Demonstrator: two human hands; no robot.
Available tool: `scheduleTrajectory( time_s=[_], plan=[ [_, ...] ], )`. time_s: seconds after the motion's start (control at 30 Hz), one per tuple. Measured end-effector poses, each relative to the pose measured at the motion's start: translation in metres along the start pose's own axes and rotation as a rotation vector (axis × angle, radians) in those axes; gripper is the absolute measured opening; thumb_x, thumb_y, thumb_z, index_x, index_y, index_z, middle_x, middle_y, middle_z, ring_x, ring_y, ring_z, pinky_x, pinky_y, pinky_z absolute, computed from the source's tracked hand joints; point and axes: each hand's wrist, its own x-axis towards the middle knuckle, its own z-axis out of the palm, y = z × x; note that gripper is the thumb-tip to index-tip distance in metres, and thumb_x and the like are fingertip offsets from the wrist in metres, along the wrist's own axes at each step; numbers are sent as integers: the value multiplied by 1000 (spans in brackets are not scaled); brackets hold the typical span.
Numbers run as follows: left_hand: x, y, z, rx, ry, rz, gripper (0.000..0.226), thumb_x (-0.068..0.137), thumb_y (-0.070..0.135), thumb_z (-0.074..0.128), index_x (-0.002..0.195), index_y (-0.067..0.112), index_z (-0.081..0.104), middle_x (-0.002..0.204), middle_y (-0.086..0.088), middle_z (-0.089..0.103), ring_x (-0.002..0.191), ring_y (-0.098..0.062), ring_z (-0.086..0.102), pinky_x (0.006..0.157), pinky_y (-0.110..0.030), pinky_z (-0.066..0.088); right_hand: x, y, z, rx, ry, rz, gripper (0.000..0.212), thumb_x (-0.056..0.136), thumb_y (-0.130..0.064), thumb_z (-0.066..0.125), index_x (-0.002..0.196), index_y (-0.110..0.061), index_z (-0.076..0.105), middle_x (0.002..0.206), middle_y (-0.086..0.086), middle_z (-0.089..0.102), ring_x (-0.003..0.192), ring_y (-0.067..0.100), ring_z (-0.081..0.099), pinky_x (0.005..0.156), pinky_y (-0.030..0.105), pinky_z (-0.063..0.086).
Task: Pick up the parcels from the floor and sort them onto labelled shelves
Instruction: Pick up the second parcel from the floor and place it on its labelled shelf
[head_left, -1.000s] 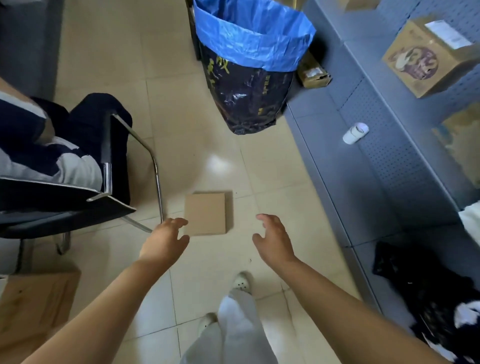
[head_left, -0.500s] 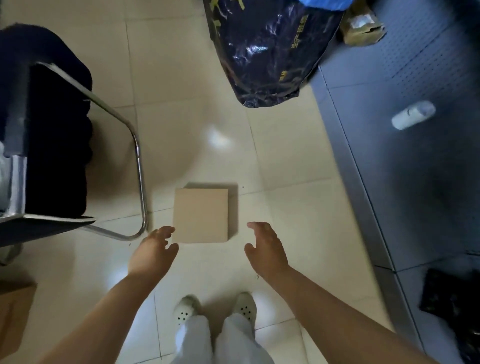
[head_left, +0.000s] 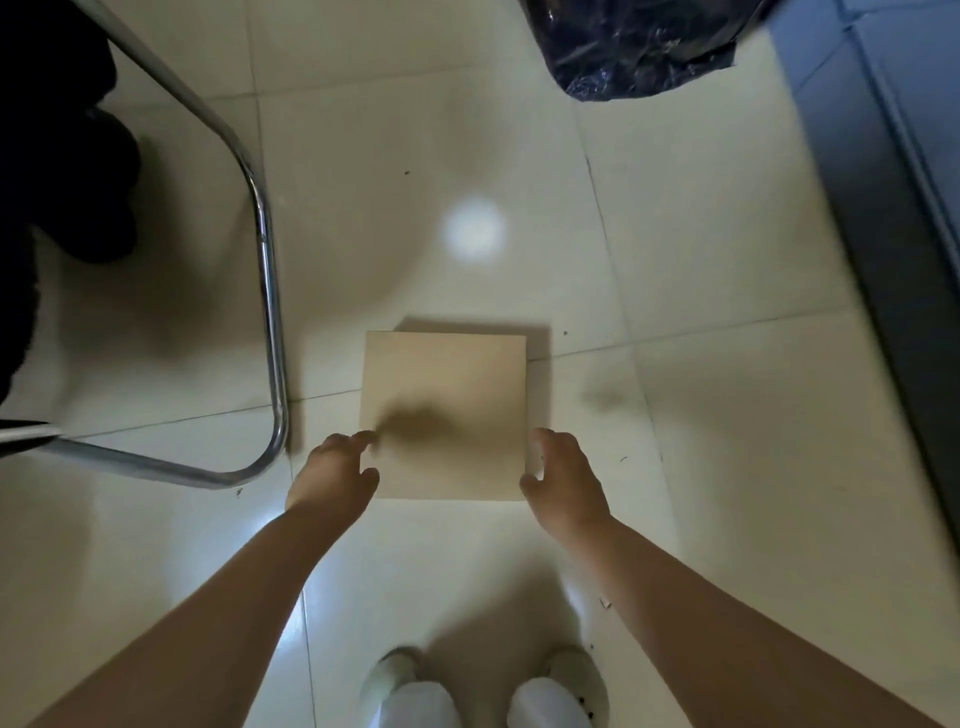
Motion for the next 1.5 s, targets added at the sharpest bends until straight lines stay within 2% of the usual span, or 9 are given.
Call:
scheduleTrajectory(
  time_s=[0.23, 0.37, 0.5, 0.7, 0.87, 1.07, 1.2, 1.33, 1.5],
  plan=[
    [52, -6, 31, -100, 21, -45, 69, 83, 15, 51, 145, 30, 23, 138, -9, 43, 113, -29, 50, 83, -33, 40, 56, 13, 30, 45, -23, 77, 68, 81, -12, 52, 142, -18, 22, 138, 13, 36, 117, 34, 49, 88, 35, 44],
    [68, -5, 38, -314, -4, -149, 82, 82, 14, 56, 149, 22, 10, 140, -12, 44, 115, -34, 51, 84, -34, 42, 71, 10, 34, 211, -12, 148, 33, 76, -8, 55, 105, -12, 40, 112, 10, 50, 86, 28, 53, 64, 31, 44],
    [74, -10, 37, -576, -41, -233, 77, 74, 13, 65, 142, 12, 28, 131, -10, 53, 112, -33, 53, 94, -41, 45, 74, 6, 38, 380, -52, 209, 30, 73, -10, 57, 103, -10, 49, 106, 11, 60, 88, 29, 59, 68, 38, 52],
    [47, -4, 19, -682, -100, -172, 51, 75, 2, 60, 125, 12, 50, 120, -8, 55, 100, -26, 59, 66, -26, 46, 49, -1, 18, 370, -16, 222, 35, 71, -9, 56, 106, -10, 51, 101, 9, 63, 92, 29, 61, 81, 41, 52],
    [-1, 16, -23, -675, -105, -173, 48, 77, 6, 60, 124, 13, 52, 123, -8, 45, 103, -27, 55, 77, -31, 45, 1, -16, -27, 440, -12, 224, 36, 71, -7, 57, 107, -11, 52, 101, 11, 63, 93, 31, 62, 83, 44, 53],
    [-68, 60, -96, -732, -137, -121, 37, 77, 6, 58, 113, 13, 58, 122, -12, 50, 102, -30, 59, 63, -21, 42, -78, -43, -106, 483, 49, 185, 34, 70, -9, 55, 101, -22, 54, 95, 3, 65, 89, 30, 63, 82, 44, 52],
    [-122, 100, -156, -788, -131, -80, 49, 78, 4, 57, 125, 15, 53, 121, -10, 54, 103, -31, 61, 78, -30, 49, -143, -68, -169, 530, 101, 159, 33, 75, -6, 54, 100, -27, 52, 84, -4, 62, 79, 24, 59, 76, 37, 50],
    [-179, 137, -220, -828, -151, -31, 49, 78, 3, 55, 124, 18, 55, 116, -6, 63, 101, -28, 64, 90, -37, 52, -208, -91, -229, 584, 145, 165, 36, 75, -7, 49, 101, -32, 52, 92, -4, 64, 90, 27, 63, 78, 38, 51],
    [-263, 193, -299, -819, -127, 79, 44, 72, 15, 54, 116, 17, 57, 108, -8, 64, 97, -27, 62, 92, -41, 49, -292, -119, -304, 657, 237, 157, 37, 78, -13, 44, 104, -38, 52, 97, -3, 65, 94, 26, 62, 79, 37, 52]
  ],
)
